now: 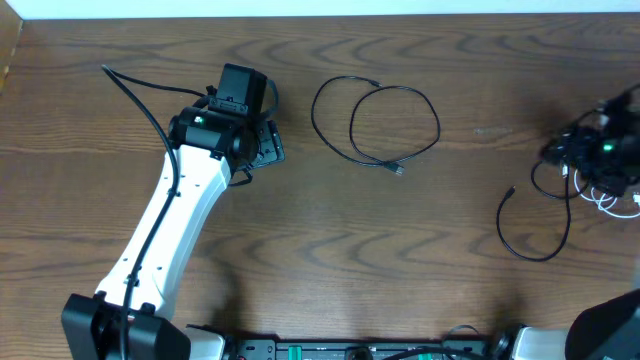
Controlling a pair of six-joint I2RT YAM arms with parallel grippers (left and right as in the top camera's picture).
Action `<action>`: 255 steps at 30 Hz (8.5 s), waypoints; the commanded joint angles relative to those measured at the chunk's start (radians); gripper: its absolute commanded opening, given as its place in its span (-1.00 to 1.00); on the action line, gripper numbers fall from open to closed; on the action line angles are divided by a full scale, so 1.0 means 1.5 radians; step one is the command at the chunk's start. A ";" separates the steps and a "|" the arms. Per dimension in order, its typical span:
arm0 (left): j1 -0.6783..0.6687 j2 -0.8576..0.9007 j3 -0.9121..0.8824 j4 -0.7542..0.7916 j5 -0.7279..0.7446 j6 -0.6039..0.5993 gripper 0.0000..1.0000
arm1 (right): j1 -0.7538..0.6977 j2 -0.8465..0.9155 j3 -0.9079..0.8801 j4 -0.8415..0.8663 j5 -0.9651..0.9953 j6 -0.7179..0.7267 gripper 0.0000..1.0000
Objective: Untangle cables
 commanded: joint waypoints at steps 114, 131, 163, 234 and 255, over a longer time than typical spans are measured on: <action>0.001 -0.002 0.004 -0.020 -0.071 0.002 0.60 | 0.495 0.214 -0.094 0.519 -0.026 -0.217 0.55; 0.001 -0.002 0.004 -0.025 -0.071 0.001 0.60 | 0.626 0.344 -0.094 0.660 0.131 -0.274 0.72; 0.001 -0.002 0.004 -0.024 -0.071 0.001 0.60 | 0.613 0.362 -0.096 0.484 0.122 0.038 -0.98; 0.001 -0.002 0.004 -0.022 -0.059 0.001 0.61 | 0.369 0.248 -0.097 0.428 0.166 -0.138 0.17; 0.001 -0.002 0.004 -0.023 -0.059 0.001 0.61 | 0.370 0.287 -0.105 0.363 0.173 -0.080 -0.98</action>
